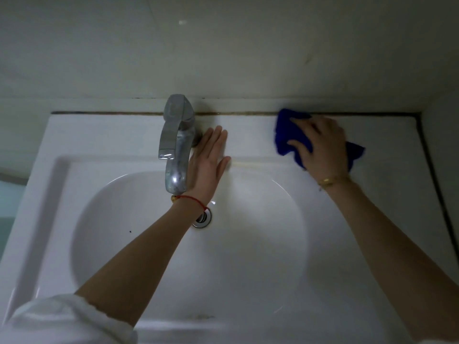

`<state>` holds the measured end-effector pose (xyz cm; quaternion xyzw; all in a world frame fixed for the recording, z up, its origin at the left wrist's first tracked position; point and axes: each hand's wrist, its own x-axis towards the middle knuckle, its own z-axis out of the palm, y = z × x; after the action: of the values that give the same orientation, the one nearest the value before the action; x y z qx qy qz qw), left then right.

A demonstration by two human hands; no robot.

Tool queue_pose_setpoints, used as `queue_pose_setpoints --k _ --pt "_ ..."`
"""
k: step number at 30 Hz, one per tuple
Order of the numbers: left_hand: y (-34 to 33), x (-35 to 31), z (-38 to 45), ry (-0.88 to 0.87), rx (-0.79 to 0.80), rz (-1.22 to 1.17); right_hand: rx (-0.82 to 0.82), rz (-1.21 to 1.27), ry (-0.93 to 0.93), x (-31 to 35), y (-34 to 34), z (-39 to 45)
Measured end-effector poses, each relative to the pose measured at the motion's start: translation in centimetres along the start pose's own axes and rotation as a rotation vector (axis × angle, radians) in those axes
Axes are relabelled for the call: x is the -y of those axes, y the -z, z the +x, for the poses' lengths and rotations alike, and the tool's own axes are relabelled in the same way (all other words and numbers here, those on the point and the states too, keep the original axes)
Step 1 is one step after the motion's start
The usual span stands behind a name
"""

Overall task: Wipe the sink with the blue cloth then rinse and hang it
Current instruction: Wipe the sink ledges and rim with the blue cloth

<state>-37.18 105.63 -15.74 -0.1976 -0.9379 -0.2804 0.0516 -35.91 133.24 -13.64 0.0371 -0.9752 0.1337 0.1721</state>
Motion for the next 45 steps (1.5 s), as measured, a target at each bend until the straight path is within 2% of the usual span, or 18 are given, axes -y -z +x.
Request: queue_pose_setpoints --k 2,4,8,12,14,16,18,19,23,27,30,33,34,37,39,41,43,45 --pt "-0.2 0.2 0.0 -0.004 0.001 0.013 -0.046 -0.030 -0.206 -0.3 0.0 -0.4" --pt "-0.4 0.1 0.0 0.007 0.013 0.018 -0.104 -0.071 -0.294 2.1 -1.0 -0.1" --pt "-0.2 -0.1 -0.1 0.002 0.020 0.025 -0.019 -0.009 0.013 7.4 -2.9 1.0" --pt "0.1 -0.2 -0.1 0.009 0.019 0.020 0.052 0.044 0.217 4.6 -1.8 1.4" --pt "0.1 -0.1 0.1 0.002 0.009 0.010 0.038 0.019 0.141 1.5 -1.0 0.8" --pt "0.0 -0.1 0.0 0.005 0.006 0.005 -0.006 -0.011 -0.066 -0.1 -0.4 0.4" --pt "0.0 0.0 0.0 0.009 0.006 0.002 -0.073 -0.052 -0.237 1.4 -0.9 0.3" --pt "-0.1 -0.1 0.0 0.009 0.010 -0.001 -0.095 -0.064 -0.233 3.0 -1.4 0.3" --pt "-0.1 -0.3 0.0 0.013 0.025 -0.015 0.013 0.008 0.107 8.2 -3.1 1.2" --pt "0.1 -0.3 0.0 0.024 0.025 -0.007 0.051 0.041 0.224 4.8 -1.9 1.3" --pt "0.0 -0.1 0.1 0.013 0.001 -0.005 0.002 0.020 -0.008 0.8 -0.6 0.4" --pt "-0.3 0.1 0.0 0.007 0.007 -0.022 -0.079 -0.036 -0.279 2.7 -1.3 0.2" --pt "-0.4 0.1 -0.1 0.006 0.021 -0.019 -0.092 -0.050 -0.263 4.3 -1.9 0.3" --pt "-0.5 -0.4 -0.3 0.015 0.039 0.045 -0.017 -0.005 0.024 7.7 -3.1 0.7" --pt "-0.7 -1.0 -0.4 0.035 0.039 0.074 0.034 0.033 0.161 6.9 -2.7 0.9" --pt "-0.9 -1.6 -0.3 0.009 0.047 0.114 0.050 0.033 0.188 4.5 -1.7 0.6" --pt "-1.1 -2.0 0.4 -0.045 0.052 0.134 0.010 -0.015 0.101 1.0 -0.4 -0.4" --pt "-1.4 -2.6 1.5 -0.089 0.059 0.147 -0.048 -0.092 -0.090 -3.3 1.1 -1.6"
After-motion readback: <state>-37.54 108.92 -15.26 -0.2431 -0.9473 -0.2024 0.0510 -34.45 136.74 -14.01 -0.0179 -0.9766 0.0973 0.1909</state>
